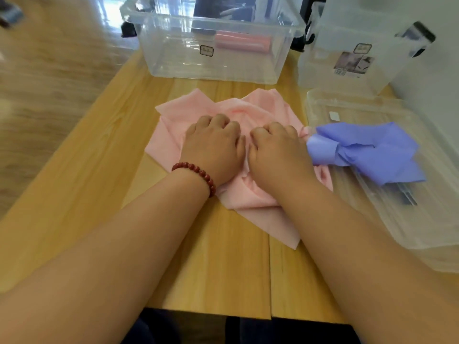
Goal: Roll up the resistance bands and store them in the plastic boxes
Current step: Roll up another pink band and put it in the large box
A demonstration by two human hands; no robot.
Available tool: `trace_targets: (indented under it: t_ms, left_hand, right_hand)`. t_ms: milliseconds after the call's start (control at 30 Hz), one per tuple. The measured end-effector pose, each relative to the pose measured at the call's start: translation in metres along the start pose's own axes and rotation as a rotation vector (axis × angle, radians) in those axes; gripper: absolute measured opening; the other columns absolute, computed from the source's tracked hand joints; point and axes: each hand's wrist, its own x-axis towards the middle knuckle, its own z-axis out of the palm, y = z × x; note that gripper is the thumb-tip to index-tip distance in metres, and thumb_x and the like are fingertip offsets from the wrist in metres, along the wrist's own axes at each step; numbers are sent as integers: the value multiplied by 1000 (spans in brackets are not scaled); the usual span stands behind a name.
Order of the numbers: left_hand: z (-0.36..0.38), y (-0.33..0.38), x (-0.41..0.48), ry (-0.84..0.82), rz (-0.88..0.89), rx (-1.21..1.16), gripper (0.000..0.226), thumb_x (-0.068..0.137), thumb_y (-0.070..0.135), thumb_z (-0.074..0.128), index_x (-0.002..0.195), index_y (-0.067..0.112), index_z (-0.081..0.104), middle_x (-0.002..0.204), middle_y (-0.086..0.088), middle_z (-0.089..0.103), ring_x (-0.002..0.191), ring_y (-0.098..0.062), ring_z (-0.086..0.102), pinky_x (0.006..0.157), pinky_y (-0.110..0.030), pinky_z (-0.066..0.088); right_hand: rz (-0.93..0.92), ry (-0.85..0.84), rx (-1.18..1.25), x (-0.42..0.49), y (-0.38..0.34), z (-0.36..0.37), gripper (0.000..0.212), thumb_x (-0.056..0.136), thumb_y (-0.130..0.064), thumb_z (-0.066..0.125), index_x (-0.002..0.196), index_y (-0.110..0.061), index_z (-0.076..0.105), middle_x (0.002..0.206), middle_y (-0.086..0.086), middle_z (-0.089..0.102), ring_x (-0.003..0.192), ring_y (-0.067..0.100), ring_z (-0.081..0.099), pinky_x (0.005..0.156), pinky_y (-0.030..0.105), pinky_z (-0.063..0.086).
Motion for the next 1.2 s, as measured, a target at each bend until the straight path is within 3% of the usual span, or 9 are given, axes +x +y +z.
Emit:
trace_targets:
  t_ms: [267, 433, 567, 667, 733, 833, 1000, 1133, 1200]
  left_hand:
    - [-12, 8, -8, 32, 17, 57, 34, 99, 34, 37, 106, 15, 66, 109, -5, 65, 102, -30, 56, 90, -39, 36]
    - [-22, 8, -23, 59, 22, 62, 27, 100, 23, 39, 99, 15, 64, 100, -4, 66, 94, -30, 58, 86, -37, 33]
    - [-29, 11, -40, 154, 83, 57, 31, 100, 23, 38, 97, 13, 67, 94, -5, 70, 89, -32, 62, 87, -39, 36]
    - [-37, 18, -55, 261, 115, 9, 38, 97, 28, 36, 106, 13, 69, 102, -6, 72, 92, -33, 65, 88, -44, 43]
    - [-43, 23, -65, 288, 121, -30, 43, 96, 31, 34, 110, 13, 70, 108, -7, 72, 96, -34, 65, 89, -46, 44]
    - [-50, 29, -77, 230, 118, -50, 51, 97, 38, 27, 117, 15, 68, 115, -5, 70, 106, -33, 63, 94, -45, 40]
    - [-57, 31, -89, 203, 73, -49, 34, 104, 29, 40, 128, 18, 62, 129, -3, 64, 120, -30, 55, 102, -44, 35]
    - [-63, 31, -96, 161, 57, -41, 38, 104, 32, 38, 136, 22, 55, 139, 0, 57, 129, -28, 48, 106, -43, 31]
    - [-67, 30, -101, 133, 13, -41, 43, 104, 38, 34, 143, 24, 47, 145, 2, 50, 134, -26, 42, 109, -43, 29]
  right_hand:
    - [-6, -53, 53, -6, 6, -20, 31, 103, -27, 36, 123, -15, 57, 126, 13, 54, 116, 36, 48, 98, 42, 37]
    - [-20, -48, 117, -27, 23, -32, 37, 103, -36, 37, 121, -13, 61, 123, 11, 59, 112, 32, 54, 90, 41, 46]
    - [-35, -40, 212, -48, 26, -31, 46, 100, -42, 44, 138, -17, 50, 140, 7, 53, 129, 27, 46, 105, 42, 38]
    - [-43, -18, 339, -57, 24, -35, 54, 98, -41, 52, 147, -23, 41, 150, 3, 45, 139, 24, 36, 113, 38, 27]
    - [-52, -11, 468, -60, 21, -36, 49, 95, -37, 59, 141, -22, 50, 145, 1, 51, 134, 21, 43, 111, 30, 26]
    - [47, 6, 720, -66, 14, -37, 31, 93, -29, 65, 123, -20, 64, 131, -3, 61, 121, 16, 53, 92, 20, 34]
    - [100, 14, 956, -70, 7, -41, 35, 92, -23, 67, 125, -21, 57, 118, -7, 60, 107, 13, 56, 77, 17, 39]
    - [96, 82, 959, -74, 3, -48, 6, 97, -25, 61, 99, -19, 63, 94, -8, 59, 92, 11, 53, 78, 22, 40]
    - [144, 143, 1055, -79, 3, -53, 12, 98, -24, 57, 86, -23, 57, 83, -10, 58, 86, 14, 55, 75, 25, 47]
